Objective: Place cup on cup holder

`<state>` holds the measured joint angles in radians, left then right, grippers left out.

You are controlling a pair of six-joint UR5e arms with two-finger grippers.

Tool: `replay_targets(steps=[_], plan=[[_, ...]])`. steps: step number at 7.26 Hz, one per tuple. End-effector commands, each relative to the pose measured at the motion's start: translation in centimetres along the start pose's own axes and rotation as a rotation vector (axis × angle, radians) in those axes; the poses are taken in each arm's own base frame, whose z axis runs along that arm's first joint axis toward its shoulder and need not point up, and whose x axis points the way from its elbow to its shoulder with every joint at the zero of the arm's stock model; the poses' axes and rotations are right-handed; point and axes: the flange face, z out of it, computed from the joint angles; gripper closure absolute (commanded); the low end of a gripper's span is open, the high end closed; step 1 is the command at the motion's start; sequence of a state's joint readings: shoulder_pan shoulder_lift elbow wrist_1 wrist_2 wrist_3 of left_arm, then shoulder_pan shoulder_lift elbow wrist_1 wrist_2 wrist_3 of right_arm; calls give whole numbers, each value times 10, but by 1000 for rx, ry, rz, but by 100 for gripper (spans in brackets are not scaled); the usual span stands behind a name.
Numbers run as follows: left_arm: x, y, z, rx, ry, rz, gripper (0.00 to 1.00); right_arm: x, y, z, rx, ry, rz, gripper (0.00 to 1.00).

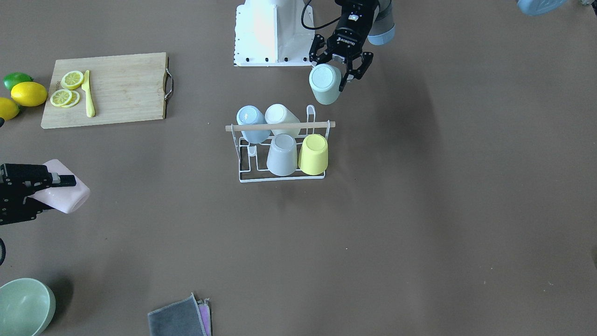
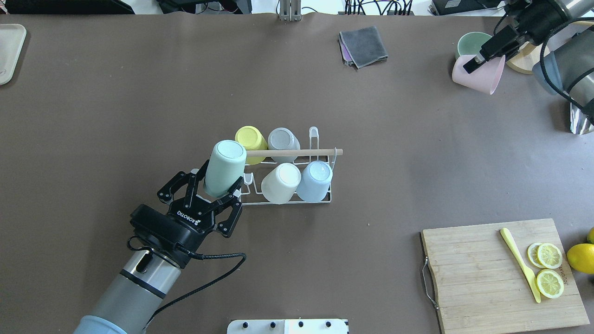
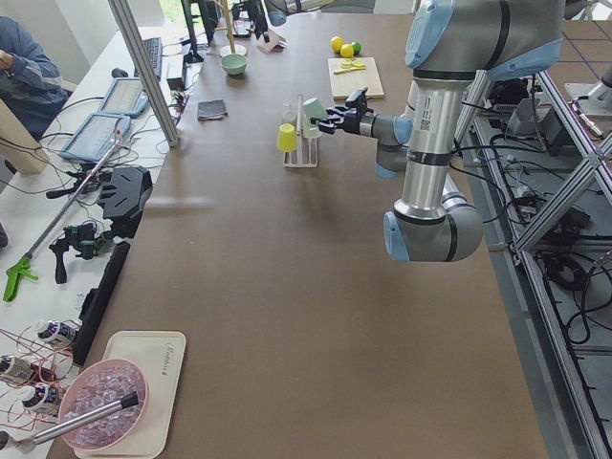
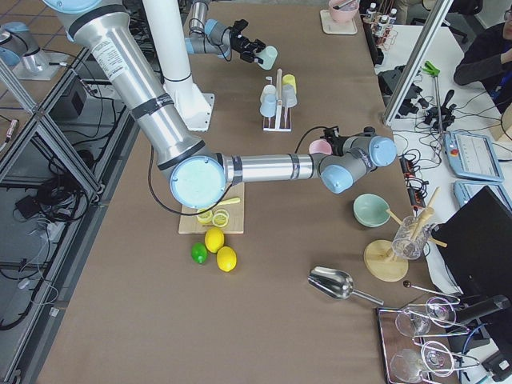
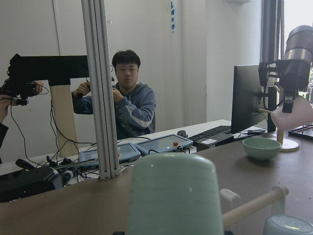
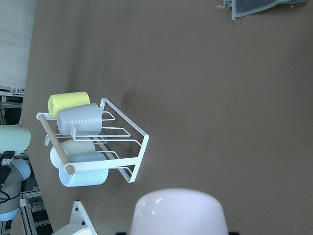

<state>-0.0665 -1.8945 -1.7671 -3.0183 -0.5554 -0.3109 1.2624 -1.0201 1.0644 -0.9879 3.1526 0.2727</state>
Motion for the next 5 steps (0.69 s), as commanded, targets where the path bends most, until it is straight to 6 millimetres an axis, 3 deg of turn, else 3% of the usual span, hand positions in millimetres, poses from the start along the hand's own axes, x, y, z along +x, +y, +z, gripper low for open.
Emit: replay_targets(steps=[1, 2, 5], plan=[[0, 3, 11, 5, -12, 10, 79, -6, 3, -1, -16, -64, -3, 100], [1, 12, 18, 0, -20, 14, 79, -11, 4, -3, -26, -103, -8, 100], [0, 11, 32, 6, -33, 17, 79, -5, 13, -3, -30, -144, -64, 100]])
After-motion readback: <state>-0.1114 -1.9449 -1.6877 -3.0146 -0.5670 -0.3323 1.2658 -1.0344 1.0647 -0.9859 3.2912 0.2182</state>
